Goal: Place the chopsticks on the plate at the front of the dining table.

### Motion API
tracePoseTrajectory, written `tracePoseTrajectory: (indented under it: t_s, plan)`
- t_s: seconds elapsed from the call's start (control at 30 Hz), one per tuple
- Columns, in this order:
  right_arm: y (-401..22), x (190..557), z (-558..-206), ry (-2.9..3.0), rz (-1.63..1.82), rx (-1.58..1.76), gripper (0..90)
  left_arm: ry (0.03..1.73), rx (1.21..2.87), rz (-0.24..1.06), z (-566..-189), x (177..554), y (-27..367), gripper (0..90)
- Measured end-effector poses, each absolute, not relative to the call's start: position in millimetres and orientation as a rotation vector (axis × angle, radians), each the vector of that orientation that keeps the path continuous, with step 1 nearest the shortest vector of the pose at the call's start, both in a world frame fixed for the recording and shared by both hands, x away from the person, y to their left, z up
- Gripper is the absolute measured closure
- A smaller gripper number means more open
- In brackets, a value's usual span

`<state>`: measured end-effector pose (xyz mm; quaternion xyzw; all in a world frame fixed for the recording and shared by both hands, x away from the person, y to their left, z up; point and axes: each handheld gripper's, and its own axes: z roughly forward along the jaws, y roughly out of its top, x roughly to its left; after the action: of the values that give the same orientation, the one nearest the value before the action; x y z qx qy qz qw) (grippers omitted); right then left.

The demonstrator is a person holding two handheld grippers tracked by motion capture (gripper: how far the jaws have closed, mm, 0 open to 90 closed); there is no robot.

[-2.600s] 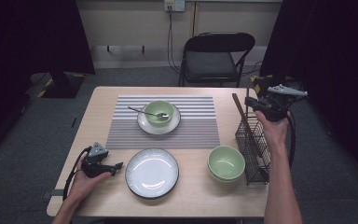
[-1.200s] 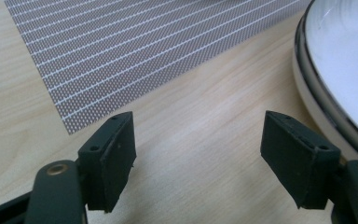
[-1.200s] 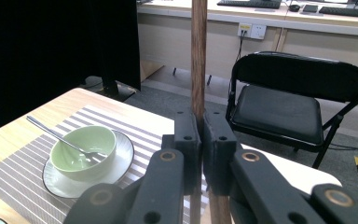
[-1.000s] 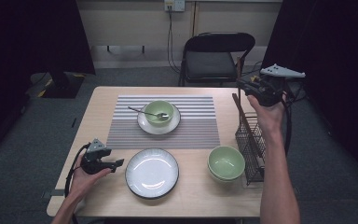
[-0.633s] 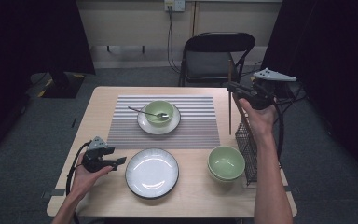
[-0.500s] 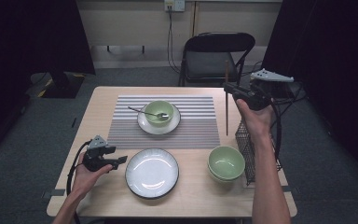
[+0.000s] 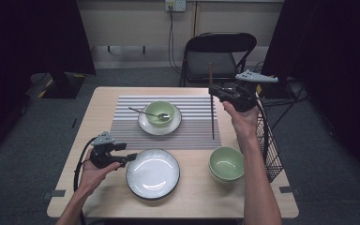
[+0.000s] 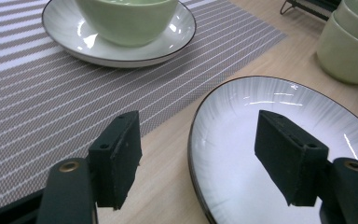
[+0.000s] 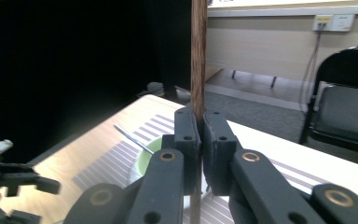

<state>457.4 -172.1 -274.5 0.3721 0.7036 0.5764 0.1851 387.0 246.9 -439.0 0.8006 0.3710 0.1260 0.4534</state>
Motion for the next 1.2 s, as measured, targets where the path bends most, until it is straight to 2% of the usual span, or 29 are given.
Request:
tracePoseTrajectory:
  t_s: [0.57, 1.2]
  plan:
    - [-127, 454, -278, 2.062, 1.716, 0.965, 85.6, 0.780, 1.940, 0.274, -412, 395, 202, 31.2]
    - [-99, 451, -279, 2.078, 1.773, 0.902, 85.5, 0.720, 1.872, 0.260, -389, 410, 177, 38.5]
